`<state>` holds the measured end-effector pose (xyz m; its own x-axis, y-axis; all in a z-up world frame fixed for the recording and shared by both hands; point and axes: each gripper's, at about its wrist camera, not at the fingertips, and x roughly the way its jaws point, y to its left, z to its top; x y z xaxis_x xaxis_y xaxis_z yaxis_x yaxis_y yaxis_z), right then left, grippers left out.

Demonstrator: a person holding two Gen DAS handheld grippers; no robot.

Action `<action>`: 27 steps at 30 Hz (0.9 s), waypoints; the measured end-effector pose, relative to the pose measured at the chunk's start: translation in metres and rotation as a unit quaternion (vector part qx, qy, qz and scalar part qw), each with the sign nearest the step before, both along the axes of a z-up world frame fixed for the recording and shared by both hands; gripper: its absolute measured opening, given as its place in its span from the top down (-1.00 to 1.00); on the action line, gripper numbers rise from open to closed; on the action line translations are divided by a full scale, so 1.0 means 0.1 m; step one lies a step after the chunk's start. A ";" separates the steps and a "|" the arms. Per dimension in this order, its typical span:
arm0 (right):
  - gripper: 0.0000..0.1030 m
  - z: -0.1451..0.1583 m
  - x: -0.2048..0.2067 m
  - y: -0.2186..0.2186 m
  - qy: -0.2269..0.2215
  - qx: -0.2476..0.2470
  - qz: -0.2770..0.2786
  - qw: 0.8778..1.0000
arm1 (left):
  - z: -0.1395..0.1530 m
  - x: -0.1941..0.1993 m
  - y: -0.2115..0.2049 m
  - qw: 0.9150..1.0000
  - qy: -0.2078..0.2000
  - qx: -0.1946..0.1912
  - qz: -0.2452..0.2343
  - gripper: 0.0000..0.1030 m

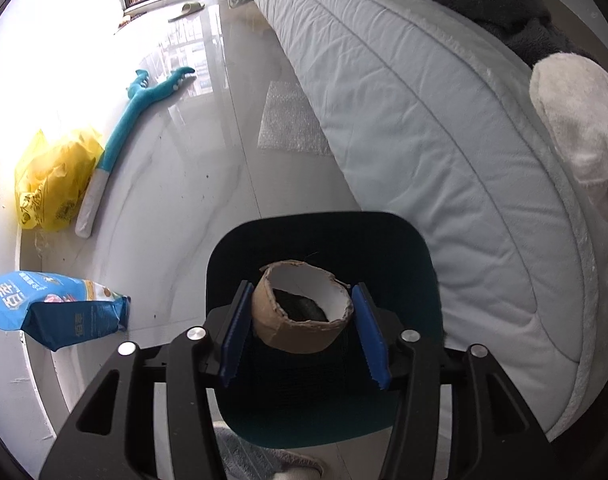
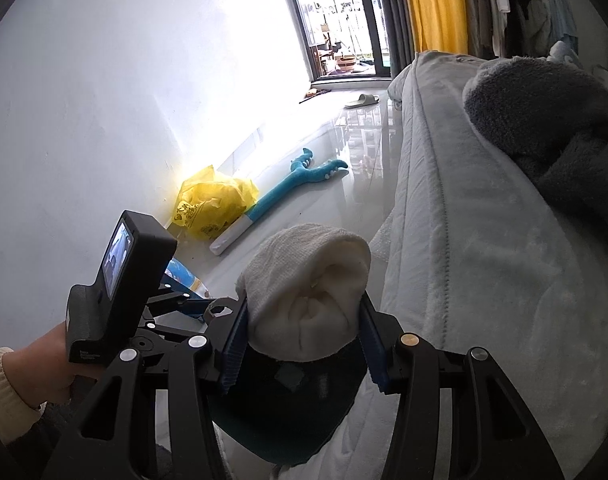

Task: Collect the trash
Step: 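Open the left gripper to drop the cardboard core while the right gripper holds the sock, then open the right gripper over the black bin to drop the white sock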

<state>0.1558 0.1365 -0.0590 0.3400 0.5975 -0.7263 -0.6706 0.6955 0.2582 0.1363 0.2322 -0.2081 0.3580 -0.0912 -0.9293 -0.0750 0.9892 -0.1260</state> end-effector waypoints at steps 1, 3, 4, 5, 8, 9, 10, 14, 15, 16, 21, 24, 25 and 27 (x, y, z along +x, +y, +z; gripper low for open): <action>0.00 -0.03 -0.01 0.04 0.003 -0.001 0.001 1.000 | -0.01 -0.02 0.03 1.000 0.002 -0.004 0.003 -0.32; 0.00 -0.07 -0.01 0.10 0.007 -0.005 0.003 1.000 | -0.02 -0.04 0.09 1.000 0.003 -0.008 0.006 -0.42; 0.00 -0.10 0.00 0.14 0.011 -0.007 0.005 1.000 | -0.01 -0.05 0.13 1.000 0.000 -0.010 0.009 -0.44; 0.00 -0.12 -0.01 0.16 0.013 -0.008 0.005 1.000 | 0.00 -0.06 0.17 1.000 -0.004 -0.011 0.011 -0.51; 0.00 -0.22 -0.01 0.28 0.024 -0.016 0.007 1.000 | 0.06 -0.09 0.26 1.000 -0.018 -0.013 0.017 -0.58; 0.00 -0.26 -0.01 0.32 0.027 -0.020 0.008 0.999 | 0.09 -0.11 0.28 1.000 -0.023 -0.012 0.018 -0.58; 0.00 -0.28 -0.02 0.34 0.029 -0.023 0.009 0.999 | 0.12 -0.12 0.31 0.999 -0.030 -0.011 0.018 -0.58; 0.00 -0.42 -0.01 0.45 0.040 -0.041 0.017 0.998 | 0.26 -0.15 0.39 0.998 -0.061 -0.008 0.023 -0.58; 0.00 -0.47 -0.02 0.48 0.043 -0.047 0.018 0.998 | 0.30 -0.16 0.42 0.997 -0.072 -0.005 0.026 -0.58; 0.00 -0.51 -0.02 0.51 0.045 -0.052 0.020 0.997 | 0.34 -0.17 0.44 0.997 -0.078 -0.003 0.029 -0.58; 0.00 -0.68 -0.08 0.57 0.060 -0.069 0.028 0.995 | 0.51 -0.22 0.52 0.992 -0.119 0.001 0.043 -0.61; 0.00 -0.76 -0.11 0.61 0.069 -0.076 0.031 0.994 | 0.62 -0.24 0.54 0.988 -0.144 0.003 0.045 -0.62; 0.00 -0.80 -0.12 0.64 0.072 -0.081 0.033 0.994 | 0.66 -0.24 0.55 0.987 -0.152 0.002 0.046 -0.62; 0.00 -0.85 -0.12 0.69 0.076 -0.088 0.036 0.993 | 0.72 -0.26 0.55 0.985 -0.167 -0.003 0.041 -0.62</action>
